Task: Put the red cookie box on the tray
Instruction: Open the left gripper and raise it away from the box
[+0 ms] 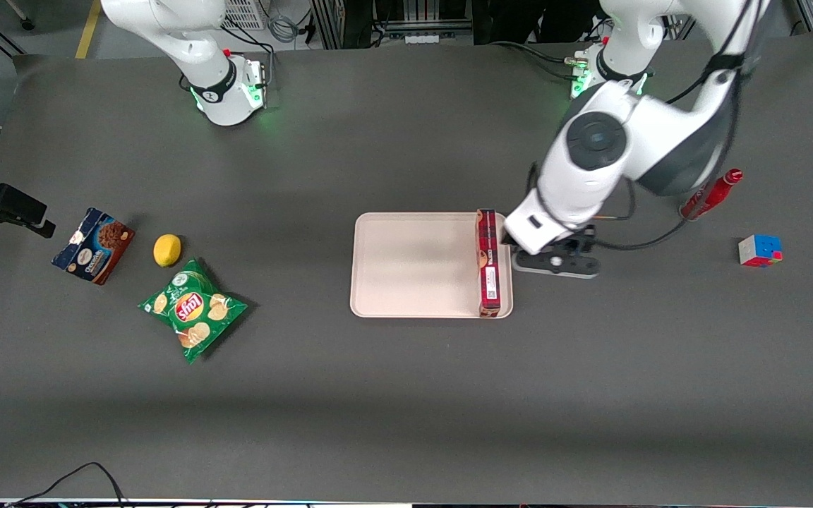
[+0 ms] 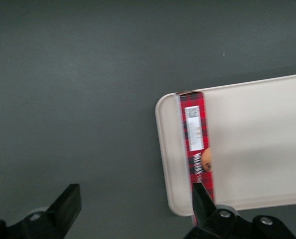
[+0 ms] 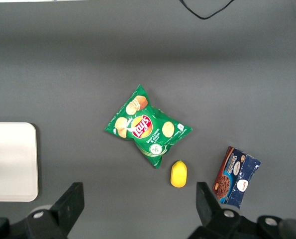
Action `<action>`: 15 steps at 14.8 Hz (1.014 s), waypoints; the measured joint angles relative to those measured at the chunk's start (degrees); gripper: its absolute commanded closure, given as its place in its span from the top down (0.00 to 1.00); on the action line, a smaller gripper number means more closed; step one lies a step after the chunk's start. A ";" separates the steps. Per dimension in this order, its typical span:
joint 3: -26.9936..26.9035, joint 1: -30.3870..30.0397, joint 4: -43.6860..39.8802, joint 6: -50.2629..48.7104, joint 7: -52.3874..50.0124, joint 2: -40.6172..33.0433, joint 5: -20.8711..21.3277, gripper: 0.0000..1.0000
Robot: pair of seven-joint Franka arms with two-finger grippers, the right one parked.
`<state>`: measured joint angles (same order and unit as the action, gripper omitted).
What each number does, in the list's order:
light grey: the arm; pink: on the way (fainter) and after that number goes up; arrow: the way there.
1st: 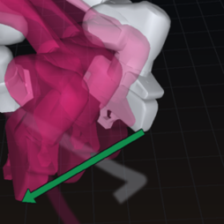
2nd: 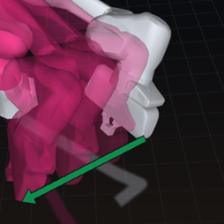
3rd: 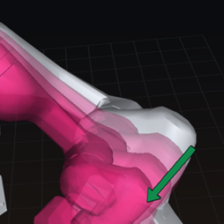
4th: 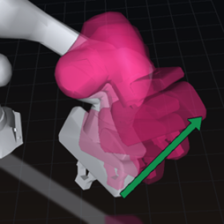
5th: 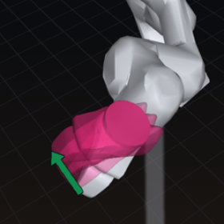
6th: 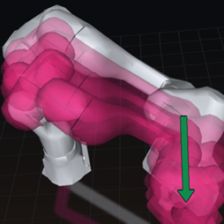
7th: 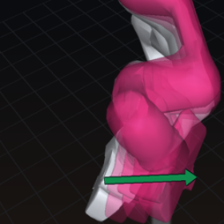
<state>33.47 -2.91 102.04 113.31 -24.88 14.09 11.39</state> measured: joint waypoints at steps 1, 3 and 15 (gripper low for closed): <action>-1.54 -0.15 -0.57 -2.06 3.52 -1.51 -0.36 1.00; -5.85 -0.30 -0.74 -4.54 11.40 -4.50 -2.46 1.00; -20.58 -1.03 -14.11 -21.71 23.58 -10.19 -8.34 1.00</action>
<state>12.89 -3.94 87.93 91.60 -1.30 3.90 3.04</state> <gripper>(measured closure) 0.000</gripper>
